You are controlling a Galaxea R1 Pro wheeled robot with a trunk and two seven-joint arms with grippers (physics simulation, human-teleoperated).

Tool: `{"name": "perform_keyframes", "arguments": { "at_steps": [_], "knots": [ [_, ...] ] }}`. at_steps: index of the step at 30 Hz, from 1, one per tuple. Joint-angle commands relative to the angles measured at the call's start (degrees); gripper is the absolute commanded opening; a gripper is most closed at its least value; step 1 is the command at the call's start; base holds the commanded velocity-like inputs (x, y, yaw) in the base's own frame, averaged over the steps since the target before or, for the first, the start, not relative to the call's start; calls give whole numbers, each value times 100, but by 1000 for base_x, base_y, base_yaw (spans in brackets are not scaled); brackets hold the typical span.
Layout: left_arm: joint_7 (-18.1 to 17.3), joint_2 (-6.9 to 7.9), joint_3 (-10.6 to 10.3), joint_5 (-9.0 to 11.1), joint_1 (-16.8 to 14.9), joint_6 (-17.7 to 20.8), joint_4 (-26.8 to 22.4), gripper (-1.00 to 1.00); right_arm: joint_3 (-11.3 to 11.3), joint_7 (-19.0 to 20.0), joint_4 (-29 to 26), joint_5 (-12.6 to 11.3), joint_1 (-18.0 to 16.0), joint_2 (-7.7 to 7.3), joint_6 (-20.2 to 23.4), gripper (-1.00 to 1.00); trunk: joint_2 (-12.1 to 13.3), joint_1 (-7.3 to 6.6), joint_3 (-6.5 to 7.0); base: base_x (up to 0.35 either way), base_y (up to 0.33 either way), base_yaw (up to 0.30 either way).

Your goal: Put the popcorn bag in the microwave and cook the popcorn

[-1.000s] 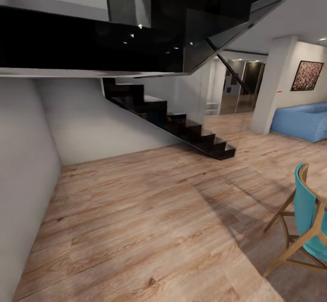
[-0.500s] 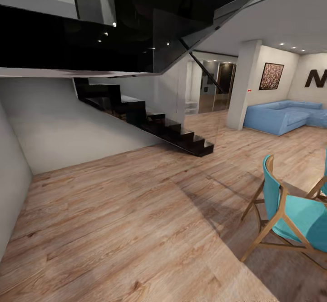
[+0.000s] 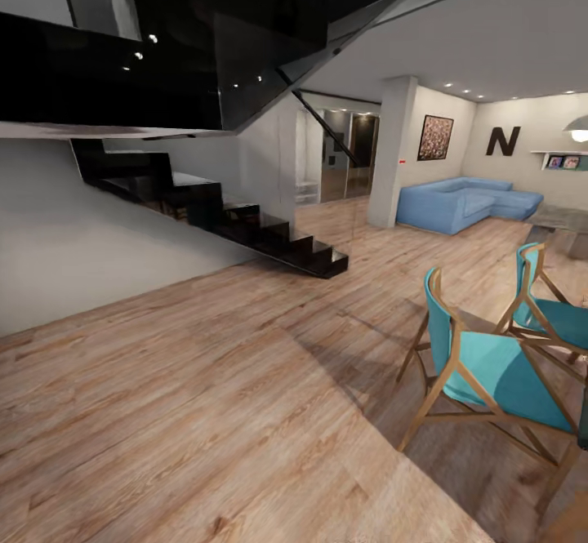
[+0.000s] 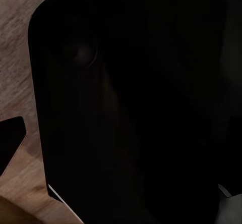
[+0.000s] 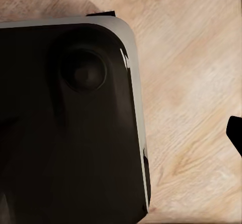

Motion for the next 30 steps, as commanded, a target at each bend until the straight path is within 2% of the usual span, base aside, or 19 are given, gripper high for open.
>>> {"name": "perform_keyframes", "arguments": {
  "at_steps": [1,30],
  "knots": [
    [2,0,2,3,0,-3,-3,100,-10,31,9,-58,-3,-1,-30,100,-2,0,-4,0,0,-297],
    [2,0,2,3,0,-3,-3,100,-10,31,9,-58,-3,-1,-30,100,-2,0,-4,0,0,-297]
  ]
}}
